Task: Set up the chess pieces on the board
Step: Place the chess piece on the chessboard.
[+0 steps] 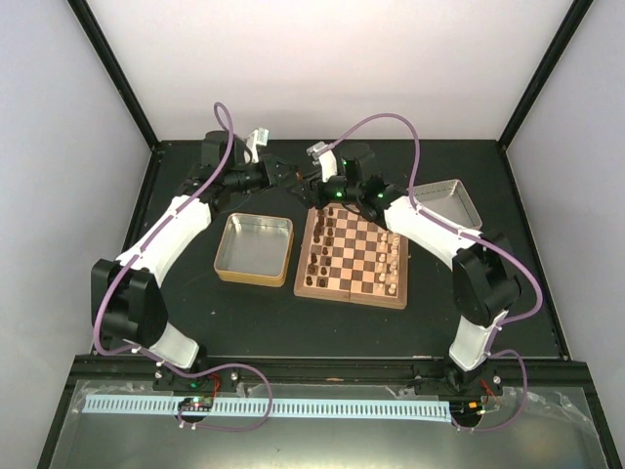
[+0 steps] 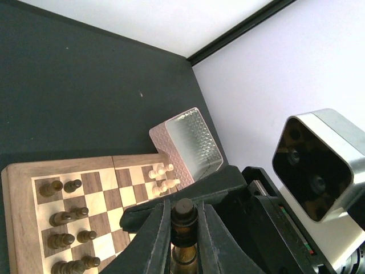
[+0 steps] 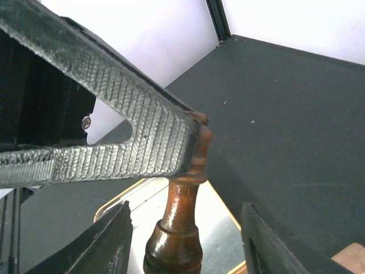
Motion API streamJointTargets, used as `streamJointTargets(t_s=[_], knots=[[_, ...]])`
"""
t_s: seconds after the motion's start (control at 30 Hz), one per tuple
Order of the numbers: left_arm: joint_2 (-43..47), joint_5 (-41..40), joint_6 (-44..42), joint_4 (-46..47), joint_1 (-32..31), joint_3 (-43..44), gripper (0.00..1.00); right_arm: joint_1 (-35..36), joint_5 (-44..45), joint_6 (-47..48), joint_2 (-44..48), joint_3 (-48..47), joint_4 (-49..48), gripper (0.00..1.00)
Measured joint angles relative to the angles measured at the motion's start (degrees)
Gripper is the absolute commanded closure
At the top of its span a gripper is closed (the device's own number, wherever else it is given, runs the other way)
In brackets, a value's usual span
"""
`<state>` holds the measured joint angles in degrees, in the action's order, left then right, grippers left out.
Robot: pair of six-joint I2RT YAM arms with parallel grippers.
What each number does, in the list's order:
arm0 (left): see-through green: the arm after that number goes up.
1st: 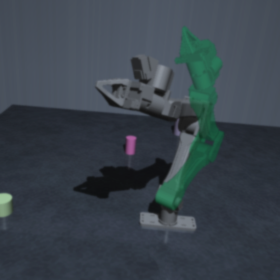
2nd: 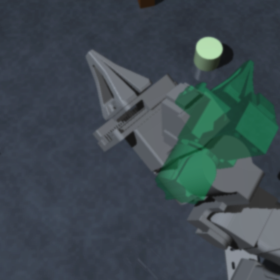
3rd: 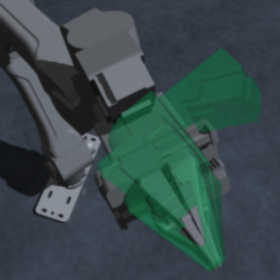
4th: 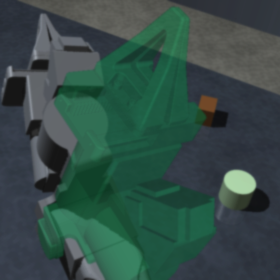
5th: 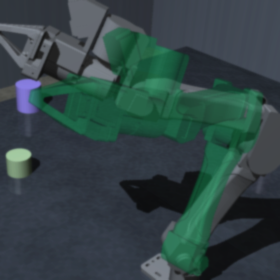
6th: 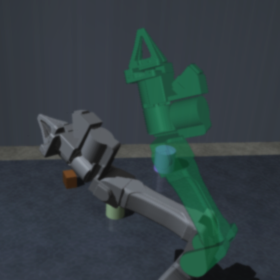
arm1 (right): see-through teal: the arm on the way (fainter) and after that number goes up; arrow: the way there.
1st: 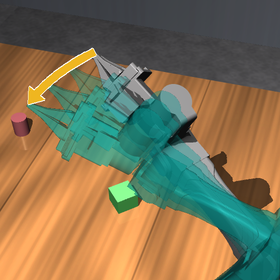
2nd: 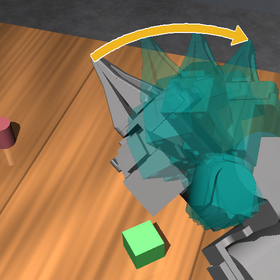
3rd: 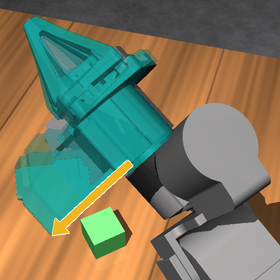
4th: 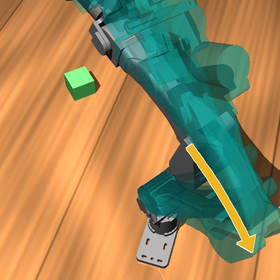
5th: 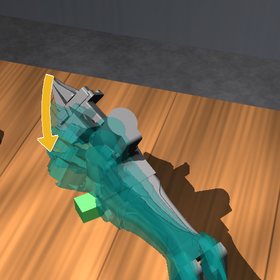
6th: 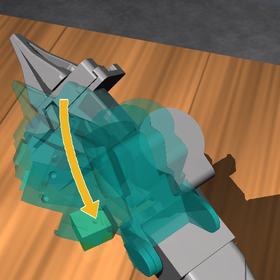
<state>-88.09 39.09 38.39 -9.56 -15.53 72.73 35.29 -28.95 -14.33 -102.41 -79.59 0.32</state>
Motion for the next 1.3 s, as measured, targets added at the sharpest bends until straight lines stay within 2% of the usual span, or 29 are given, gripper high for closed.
streamJointTargets(t_s=[0.13, 0.27, 0.33, 0.47, 0.5, 0.63, 0.73, 0.83, 0.97, 1.03, 1.17, 1.3], knots=[[0.00, 0.72, -0.33, 1.07, 0.00, -0.04, 0.98, 0.04, 0.79, -0.37, -0.02, -0.11, -0.37, 0.75], [0.00, 0.72, -0.37, 1.53, 0.00, -0.24, 0.98, 0.07, 1.09, -0.48, -0.02, -0.13, -0.46, 0.90], [0.00, 0.79, -0.39, 1.53, 0.02, -0.44, 0.94, 0.26, 1.42, -0.28, -0.02, -0.15, -0.39, 0.96], [0.04, 0.87, -1.70, 1.27, 0.04, -0.46, 0.67, 0.31, 1.84, 1.68, 0.07, -0.13, -0.22, 0.99], [0.09, 1.22, -2.27, 0.13, 0.09, -0.09, 0.62, 0.33, 1.97, 2.86, 0.20, -0.02, -0.22, 0.99], [0.07, 4.31, -5.09, -6.47, 0.68, 3.43, 0.55, 0.28, 1.97, 9.22, 2.36, 1.77, 0.00, 0.99], [-0.57, 8.72, -7.74, -13.03, 1.09, 9.18, 0.51, 0.26, 1.64, 15.34, 5.25, 3.48, 0.37, 0.99], [-1.42, 12.52, -10.32, -19.43, 1.22, 14.95, 0.49, 0.26, 0.70, 21.00, 7.58, 4.00, 1.46, 0.99], [-2.40, 15.52, -13.29, -26.93, 1.27, 18.36, 0.48, 0.26, -0.20, 27.10, 8.85, 4.00, 3.15, 0.99], [-3.32, 16.37, -14.80, -30.38, 1.27, 19.41, 0.52, 0.26, -0.50, 29.83, 8.90, 4.00, 4.22, 0.99], [-5.53, 17.70, -17.22, -36.35, 1.27, 20.65, 0.66, 0.26, -0.72, 32.46, 8.90, 4.00, 5.73, 0.99], [-7.65, 17.92, -19.30, -41.09, 1.27, 21.84, 0.73, 0.26, -1.22, 33.99, 8.96, 4.11, 6.29, 0.99]])
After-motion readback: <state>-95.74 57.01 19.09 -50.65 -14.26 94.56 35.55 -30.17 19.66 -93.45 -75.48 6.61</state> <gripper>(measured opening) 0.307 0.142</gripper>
